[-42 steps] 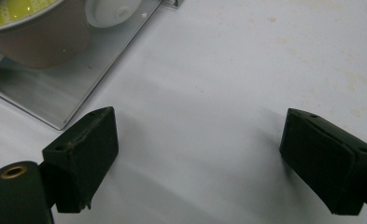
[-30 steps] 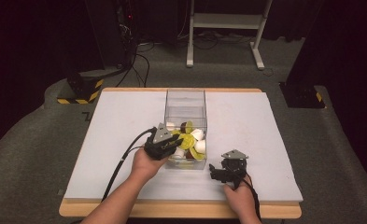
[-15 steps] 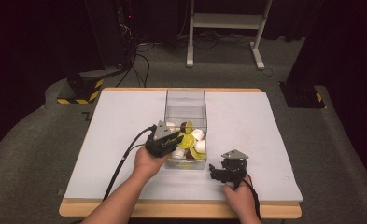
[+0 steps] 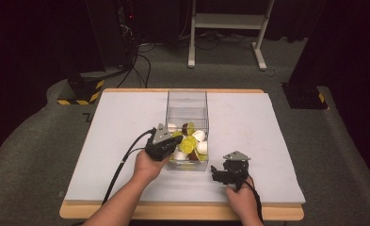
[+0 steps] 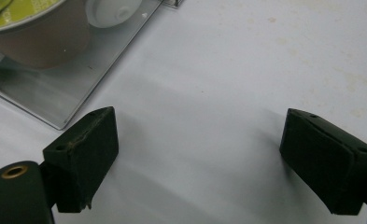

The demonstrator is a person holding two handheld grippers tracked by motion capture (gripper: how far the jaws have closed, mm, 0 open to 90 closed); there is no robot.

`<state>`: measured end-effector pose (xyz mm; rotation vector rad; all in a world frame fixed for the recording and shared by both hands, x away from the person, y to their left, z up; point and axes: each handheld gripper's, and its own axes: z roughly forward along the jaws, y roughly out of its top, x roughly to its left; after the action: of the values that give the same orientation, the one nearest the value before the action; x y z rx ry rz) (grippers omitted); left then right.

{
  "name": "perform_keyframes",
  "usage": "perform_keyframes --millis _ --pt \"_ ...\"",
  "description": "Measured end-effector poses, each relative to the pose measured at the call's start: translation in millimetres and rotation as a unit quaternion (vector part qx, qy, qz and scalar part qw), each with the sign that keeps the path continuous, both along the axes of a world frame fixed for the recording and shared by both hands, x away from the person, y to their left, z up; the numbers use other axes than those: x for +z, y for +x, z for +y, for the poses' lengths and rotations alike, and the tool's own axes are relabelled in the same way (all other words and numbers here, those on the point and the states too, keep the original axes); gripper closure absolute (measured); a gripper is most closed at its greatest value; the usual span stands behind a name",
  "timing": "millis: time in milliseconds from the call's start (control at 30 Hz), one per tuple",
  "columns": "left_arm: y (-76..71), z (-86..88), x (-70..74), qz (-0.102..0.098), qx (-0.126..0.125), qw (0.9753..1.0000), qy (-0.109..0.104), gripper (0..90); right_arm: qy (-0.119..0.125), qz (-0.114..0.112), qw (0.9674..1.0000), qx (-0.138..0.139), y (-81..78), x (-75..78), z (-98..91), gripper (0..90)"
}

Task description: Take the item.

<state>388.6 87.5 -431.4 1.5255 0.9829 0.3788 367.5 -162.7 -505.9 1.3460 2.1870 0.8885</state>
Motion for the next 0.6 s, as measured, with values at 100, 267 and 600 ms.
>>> perform_keyframes --millis 100,267,600 --pt "-1.6 -0.7 -1.3 -0.004 -0.002 1.0 0.009 90.0 0.0 0.0 1.0 0.0 0.0 0.0 0.0 11.6" --pt "-4.1 1.2 2.5 -0.013 0.0 0.9999 0.006 90.0 0.0 0.0 1.0 0.0 0.0 0.0 0.0 11.6" --pt "-3.3 -6.5 3.2 0.024 0.004 0.9992 0.033 36.9 0.0 0.0 1.0 0.0 0.0 0.0 0.1 11.5"
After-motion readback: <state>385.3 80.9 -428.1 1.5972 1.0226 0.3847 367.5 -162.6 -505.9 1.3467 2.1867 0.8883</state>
